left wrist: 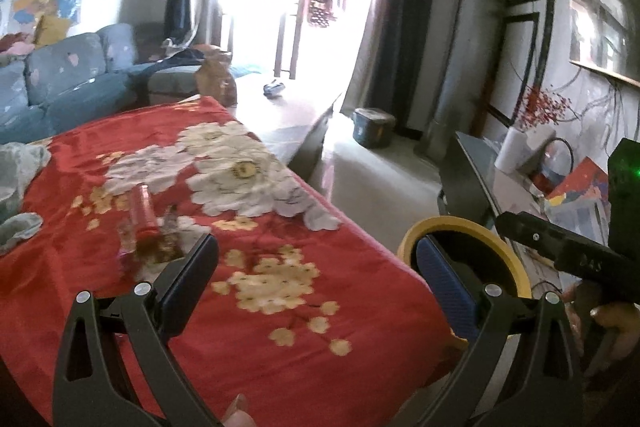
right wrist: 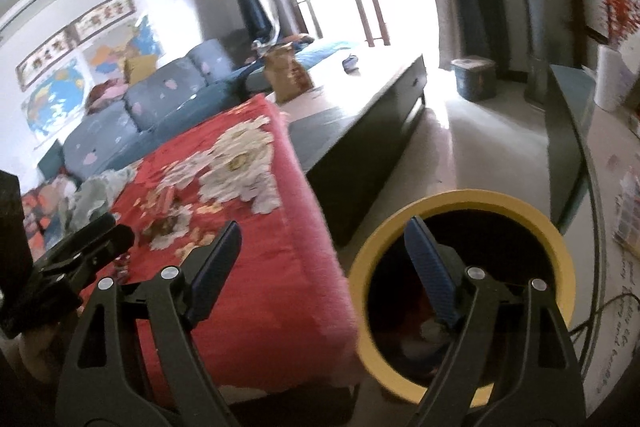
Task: Collect trash
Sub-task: 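Move both open tools back over the bedspread, then grasp the brown wrapper with the right tool while the left tool grasps the purple wrapper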
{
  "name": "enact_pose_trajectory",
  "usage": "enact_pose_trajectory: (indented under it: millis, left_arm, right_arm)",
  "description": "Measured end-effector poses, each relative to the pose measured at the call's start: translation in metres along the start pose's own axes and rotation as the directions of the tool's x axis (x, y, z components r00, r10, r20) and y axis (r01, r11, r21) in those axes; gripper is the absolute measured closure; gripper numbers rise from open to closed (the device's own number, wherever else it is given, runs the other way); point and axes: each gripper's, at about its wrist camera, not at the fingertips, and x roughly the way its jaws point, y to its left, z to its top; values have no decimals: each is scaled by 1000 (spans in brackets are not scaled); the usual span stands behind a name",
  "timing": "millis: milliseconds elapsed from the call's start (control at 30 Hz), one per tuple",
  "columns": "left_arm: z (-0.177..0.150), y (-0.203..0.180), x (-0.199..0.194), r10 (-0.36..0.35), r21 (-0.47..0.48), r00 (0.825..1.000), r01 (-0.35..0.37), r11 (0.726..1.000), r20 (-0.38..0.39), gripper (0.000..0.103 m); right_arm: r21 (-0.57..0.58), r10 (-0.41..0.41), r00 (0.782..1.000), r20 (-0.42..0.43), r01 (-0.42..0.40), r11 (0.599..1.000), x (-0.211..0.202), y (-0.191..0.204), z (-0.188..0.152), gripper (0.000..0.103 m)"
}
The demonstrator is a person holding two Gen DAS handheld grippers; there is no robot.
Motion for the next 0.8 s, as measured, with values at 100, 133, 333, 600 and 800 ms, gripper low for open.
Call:
enact_pose_trajectory:
  millis: [100, 133, 333, 600, 800]
  left_arm:
    - [0, 13, -7, 23, -19, 1000, -23, 1000, 12, 7]
    - [0, 17, -9, 31, -25, 999, -31, 999, 17, 7]
    - [-1, 48, -23, 84, -69, 996, -82, 994, 34, 7]
    - [-5, 85, -33, 150, -90, 988, -148, 985, 25, 7]
    - [-11, 124, -40, 206, -128, 979, -204, 970, -3, 7]
  right_arm:
    - [-36, 30, 999, -17, -30, 999, 5, 18, 1, 27]
    - [-46, 35, 999, -21, -36, 998, 6, 22, 0, 27]
    - [-112, 81, 995, -51, -87, 990, 13, 54, 2, 27]
    - [-186, 151, 984, -90, -166, 968, 27, 96, 6, 27]
    - [-232, 203, 972, -118, -225, 946, 41, 128, 12, 27]
